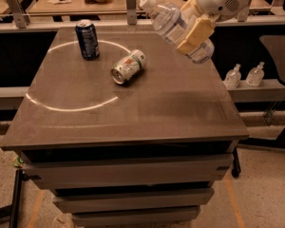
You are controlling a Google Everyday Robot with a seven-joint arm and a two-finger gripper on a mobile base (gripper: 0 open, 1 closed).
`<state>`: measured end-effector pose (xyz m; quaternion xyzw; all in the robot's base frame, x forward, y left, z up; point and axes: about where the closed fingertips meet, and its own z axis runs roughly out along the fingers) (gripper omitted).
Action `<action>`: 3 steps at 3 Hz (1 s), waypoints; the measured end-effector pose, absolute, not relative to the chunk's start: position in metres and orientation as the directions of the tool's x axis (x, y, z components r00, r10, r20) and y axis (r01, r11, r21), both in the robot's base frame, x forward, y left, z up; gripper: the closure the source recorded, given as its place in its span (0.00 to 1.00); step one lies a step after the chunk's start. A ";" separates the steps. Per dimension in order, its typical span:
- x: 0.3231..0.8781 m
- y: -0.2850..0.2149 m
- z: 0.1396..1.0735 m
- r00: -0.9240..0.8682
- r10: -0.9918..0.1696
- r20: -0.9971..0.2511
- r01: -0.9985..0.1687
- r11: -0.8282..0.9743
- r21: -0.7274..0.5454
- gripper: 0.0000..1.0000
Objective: Knock blue plastic bottle over
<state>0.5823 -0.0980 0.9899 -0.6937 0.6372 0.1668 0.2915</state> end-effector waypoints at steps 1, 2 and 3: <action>0.587 -0.103 0.967 0.169 -0.884 -0.436 -0.977 -0.091 -0.194 1.00; 0.589 -0.115 0.928 0.181 -0.943 -0.279 -0.975 -0.135 -0.174 1.00; 0.585 -0.123 0.896 0.192 -0.966 -0.174 -0.975 -0.167 -0.148 1.00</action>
Offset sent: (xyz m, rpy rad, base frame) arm -0.0054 -0.0415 -0.1104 -0.6019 0.0397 0.0798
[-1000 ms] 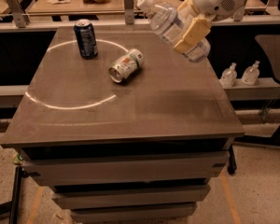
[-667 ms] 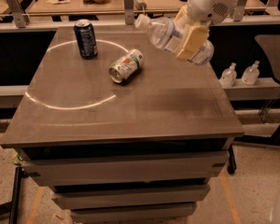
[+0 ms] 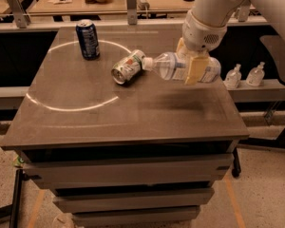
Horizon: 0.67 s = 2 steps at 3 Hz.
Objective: Knock blue plastic bottle over
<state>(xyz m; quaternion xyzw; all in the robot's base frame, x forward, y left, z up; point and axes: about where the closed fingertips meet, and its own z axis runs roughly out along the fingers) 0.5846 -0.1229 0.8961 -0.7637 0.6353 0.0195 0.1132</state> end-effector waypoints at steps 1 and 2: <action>0.577 -0.115 0.877 0.241 -0.963 -0.117 -0.966 -0.228 -0.119 1.00; 0.569 -0.103 0.860 0.284 -0.955 -0.091 -0.957 -0.277 -0.081 1.00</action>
Offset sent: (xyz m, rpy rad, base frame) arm -0.0332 0.0328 -0.0573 -0.1462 0.1150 0.1679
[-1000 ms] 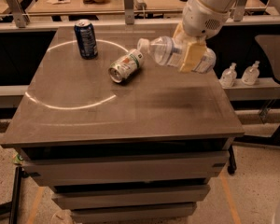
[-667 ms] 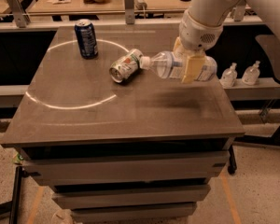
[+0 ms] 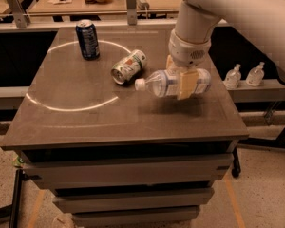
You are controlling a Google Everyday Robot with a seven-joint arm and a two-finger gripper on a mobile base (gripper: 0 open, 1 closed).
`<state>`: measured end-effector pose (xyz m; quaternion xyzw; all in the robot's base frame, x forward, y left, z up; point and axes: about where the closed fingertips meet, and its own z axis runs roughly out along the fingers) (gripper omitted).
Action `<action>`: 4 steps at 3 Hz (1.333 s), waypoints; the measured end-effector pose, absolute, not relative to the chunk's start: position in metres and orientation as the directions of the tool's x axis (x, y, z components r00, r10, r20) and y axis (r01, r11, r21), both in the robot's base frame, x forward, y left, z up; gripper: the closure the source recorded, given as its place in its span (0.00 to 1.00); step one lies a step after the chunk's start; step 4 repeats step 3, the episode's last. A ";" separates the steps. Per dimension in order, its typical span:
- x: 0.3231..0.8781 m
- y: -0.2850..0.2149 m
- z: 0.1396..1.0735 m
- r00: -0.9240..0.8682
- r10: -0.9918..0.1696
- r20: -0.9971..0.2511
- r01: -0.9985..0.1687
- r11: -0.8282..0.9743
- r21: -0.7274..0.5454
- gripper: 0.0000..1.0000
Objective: Knock blue plastic bottle over
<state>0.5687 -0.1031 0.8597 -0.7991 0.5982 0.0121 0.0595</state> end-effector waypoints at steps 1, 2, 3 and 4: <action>0.564 -0.092 0.848 0.316 -0.946 -0.077 -0.948 -0.313 -0.051 1.00; 0.567 -0.091 0.847 0.314 -0.946 -0.081 -0.949 -0.309 -0.063 0.82; 0.569 -0.090 0.846 0.315 -0.946 -0.082 -0.948 -0.310 -0.070 0.58; 0.569 -0.090 0.846 0.315 -0.946 -0.082 -0.948 -0.310 -0.070 0.58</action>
Offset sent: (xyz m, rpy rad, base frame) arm -0.0034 0.0088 -0.0097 -0.0171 0.0191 0.0285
